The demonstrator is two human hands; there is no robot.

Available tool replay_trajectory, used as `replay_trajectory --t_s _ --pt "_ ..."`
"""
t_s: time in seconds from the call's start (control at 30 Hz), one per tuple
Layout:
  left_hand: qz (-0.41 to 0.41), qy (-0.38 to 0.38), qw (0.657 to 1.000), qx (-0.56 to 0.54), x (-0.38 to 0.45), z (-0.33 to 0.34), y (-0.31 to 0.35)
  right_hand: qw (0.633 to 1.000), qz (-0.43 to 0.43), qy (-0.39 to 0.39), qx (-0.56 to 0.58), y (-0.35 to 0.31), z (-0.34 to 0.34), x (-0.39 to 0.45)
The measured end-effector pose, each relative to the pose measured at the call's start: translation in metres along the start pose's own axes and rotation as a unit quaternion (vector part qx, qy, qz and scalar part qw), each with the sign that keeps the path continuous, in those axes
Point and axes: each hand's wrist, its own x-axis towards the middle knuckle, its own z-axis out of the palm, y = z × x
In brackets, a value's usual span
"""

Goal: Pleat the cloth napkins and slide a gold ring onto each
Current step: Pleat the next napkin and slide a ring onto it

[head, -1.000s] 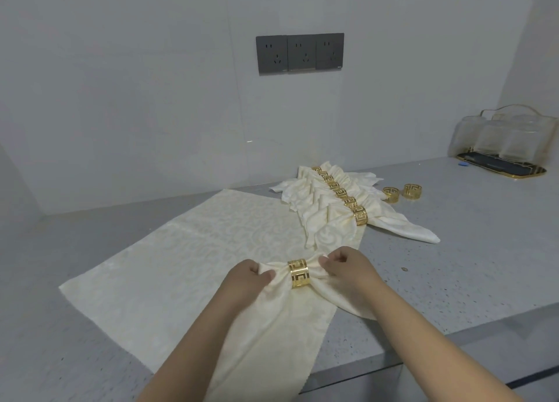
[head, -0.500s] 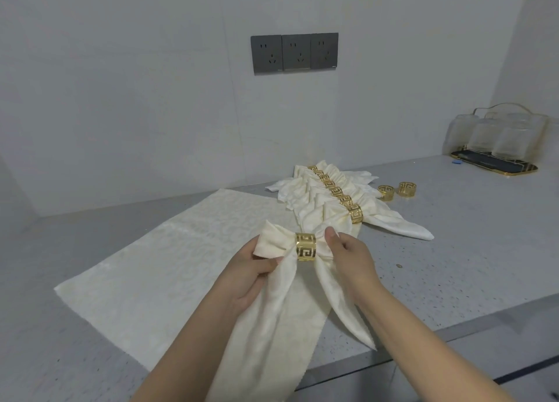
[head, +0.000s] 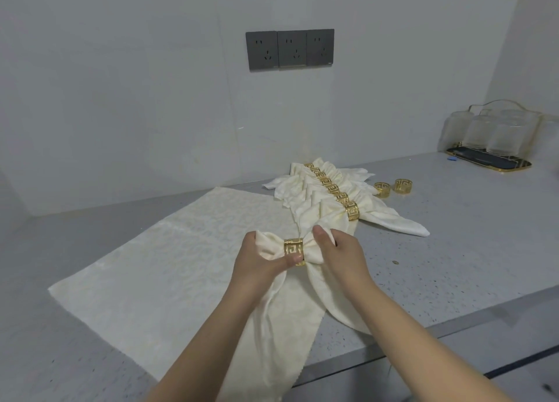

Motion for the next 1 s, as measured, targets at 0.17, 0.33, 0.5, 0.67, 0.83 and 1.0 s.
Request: replay_trajectory --t_s 0.17,0.33,0.5,0.67,0.83,1.0 --pt "0.041 0.01 0.999 0.026 0.002 0.002 -0.001 0.994 0.083 -0.044 0.06 -0.005 -0.006 0.006" --pt "0.038 -0.027 0.999 0.014 0.002 0.005 0.002 0.998 0.027 -0.058 -0.015 -0.007 -0.014 0.015" --pt "-0.008 -0.199 0.98 0.006 0.011 -0.001 0.021 0.998 -0.002 -0.019 -0.051 -0.008 -0.038 0.029" --pt "0.097 -0.193 0.96 0.176 0.021 0.034 0.044 0.993 0.012 0.005 -0.115 -0.003 -0.079 0.048" --pt "0.114 -0.2 0.955 0.187 0.032 0.093 0.042 0.982 0.088 -0.037 -0.164 0.014 -0.117 0.07" --pt "0.034 -0.184 0.972 0.143 0.047 0.128 0.031 0.984 0.127 -0.059 -0.108 0.039 -0.134 0.08"
